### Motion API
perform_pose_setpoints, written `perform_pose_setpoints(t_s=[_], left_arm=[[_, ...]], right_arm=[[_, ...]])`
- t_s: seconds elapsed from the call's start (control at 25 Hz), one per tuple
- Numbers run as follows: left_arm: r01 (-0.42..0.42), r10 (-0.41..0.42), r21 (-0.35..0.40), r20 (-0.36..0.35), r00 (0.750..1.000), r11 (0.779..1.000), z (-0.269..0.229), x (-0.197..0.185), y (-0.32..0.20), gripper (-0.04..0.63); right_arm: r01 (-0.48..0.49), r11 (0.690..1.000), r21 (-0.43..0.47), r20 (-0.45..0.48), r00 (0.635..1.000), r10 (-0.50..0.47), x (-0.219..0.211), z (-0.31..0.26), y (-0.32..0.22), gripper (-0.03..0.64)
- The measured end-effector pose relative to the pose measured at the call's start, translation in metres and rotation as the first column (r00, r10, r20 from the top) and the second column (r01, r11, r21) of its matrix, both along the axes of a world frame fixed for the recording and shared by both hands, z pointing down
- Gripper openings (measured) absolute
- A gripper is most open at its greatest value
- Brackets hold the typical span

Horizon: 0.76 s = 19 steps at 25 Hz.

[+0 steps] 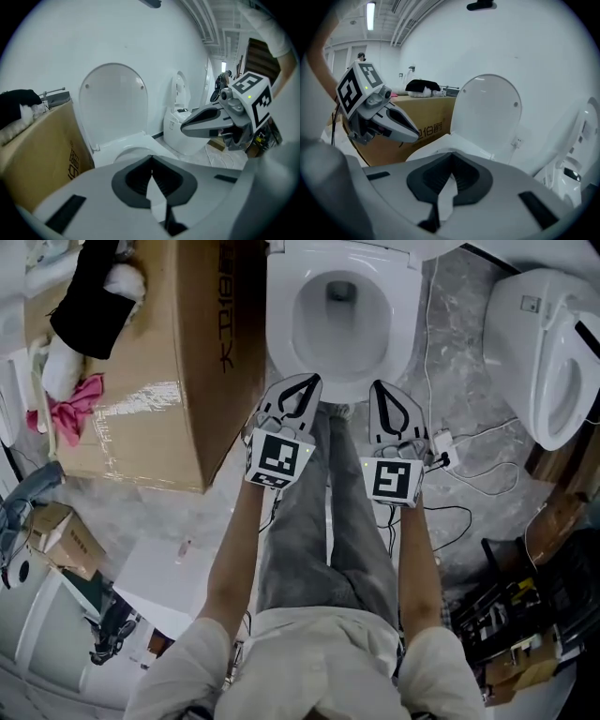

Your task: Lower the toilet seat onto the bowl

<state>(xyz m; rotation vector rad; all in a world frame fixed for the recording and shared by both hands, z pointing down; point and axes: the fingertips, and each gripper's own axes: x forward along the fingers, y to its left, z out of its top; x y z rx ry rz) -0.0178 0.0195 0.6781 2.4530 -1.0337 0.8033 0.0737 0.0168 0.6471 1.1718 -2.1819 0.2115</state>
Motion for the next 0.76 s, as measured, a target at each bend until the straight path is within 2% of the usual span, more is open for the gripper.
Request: perform_pose_setpoints(t_s=[0.36,0.76], left_arm=[[0.051,-0.049,0.062,-0.028,0.998,0.997,-0.029,-0.005,-0.01,0.014],[0.046,-0.043,0.086,-0.039,0.998,0.995,-0.04,0.002,-0.014,0.014]], right_arm=[[-0.002,0.999,0.039,0.028,1.0,0.0,-0.006,-0.023,-0.006,0.005],[-0.028,0.998,0.063,0.038,0.999,0.025,0.0,-0.037,-0.01,0.005]])
